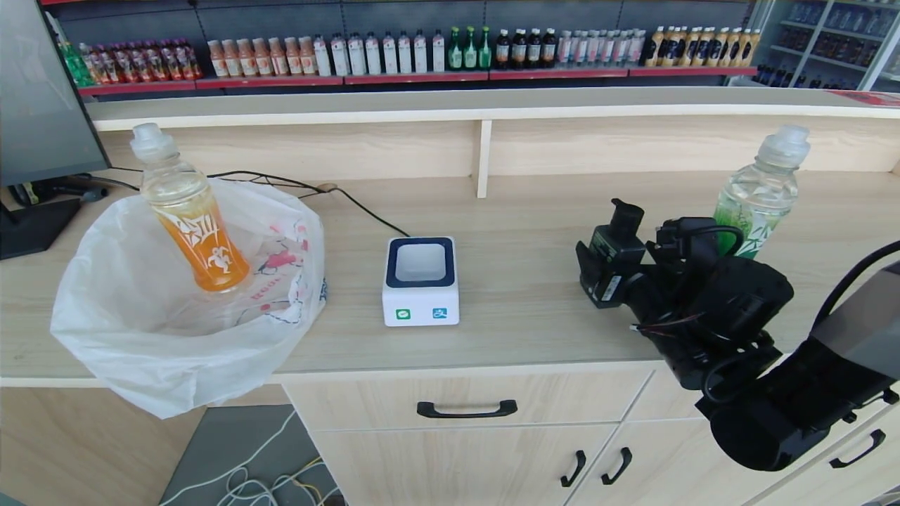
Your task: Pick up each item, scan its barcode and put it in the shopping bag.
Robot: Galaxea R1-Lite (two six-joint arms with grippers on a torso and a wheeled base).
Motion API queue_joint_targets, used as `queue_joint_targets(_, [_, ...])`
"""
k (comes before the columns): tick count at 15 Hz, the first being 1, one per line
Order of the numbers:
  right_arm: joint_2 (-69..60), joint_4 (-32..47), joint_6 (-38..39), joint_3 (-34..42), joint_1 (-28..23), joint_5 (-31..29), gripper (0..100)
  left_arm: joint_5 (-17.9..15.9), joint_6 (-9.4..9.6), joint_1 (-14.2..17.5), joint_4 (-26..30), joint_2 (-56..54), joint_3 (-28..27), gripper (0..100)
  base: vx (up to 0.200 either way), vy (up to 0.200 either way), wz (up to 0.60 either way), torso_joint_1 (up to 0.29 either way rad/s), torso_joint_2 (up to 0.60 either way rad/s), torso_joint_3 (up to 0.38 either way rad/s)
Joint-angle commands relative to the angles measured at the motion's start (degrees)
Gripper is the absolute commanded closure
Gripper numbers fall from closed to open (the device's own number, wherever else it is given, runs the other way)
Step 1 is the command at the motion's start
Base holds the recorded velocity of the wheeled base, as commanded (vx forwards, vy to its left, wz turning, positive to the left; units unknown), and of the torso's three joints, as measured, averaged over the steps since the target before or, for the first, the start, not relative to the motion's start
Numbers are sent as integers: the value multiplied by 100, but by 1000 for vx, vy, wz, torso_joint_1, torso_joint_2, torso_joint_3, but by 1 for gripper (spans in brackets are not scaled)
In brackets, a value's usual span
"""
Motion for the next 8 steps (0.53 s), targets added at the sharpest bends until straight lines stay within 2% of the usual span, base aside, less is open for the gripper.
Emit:
queue_joint_targets(1, [17, -6, -6, 27, 16, 3, 0, 0, -1, 0, -2, -2, 0, 0, 0, 0, 0, 0, 0, 0])
queue_joint_targets(2, [-1, -6, 3, 45, 16, 3, 100, 0, -1, 0, -2, -2, 0, 0, 0, 0, 0, 0, 0, 0])
queue_joint_targets(8, [-71, -6, 56, 10, 60, -15, 100, 0, -1, 0, -2, -2, 0, 0, 0, 0, 0, 0, 0, 0])
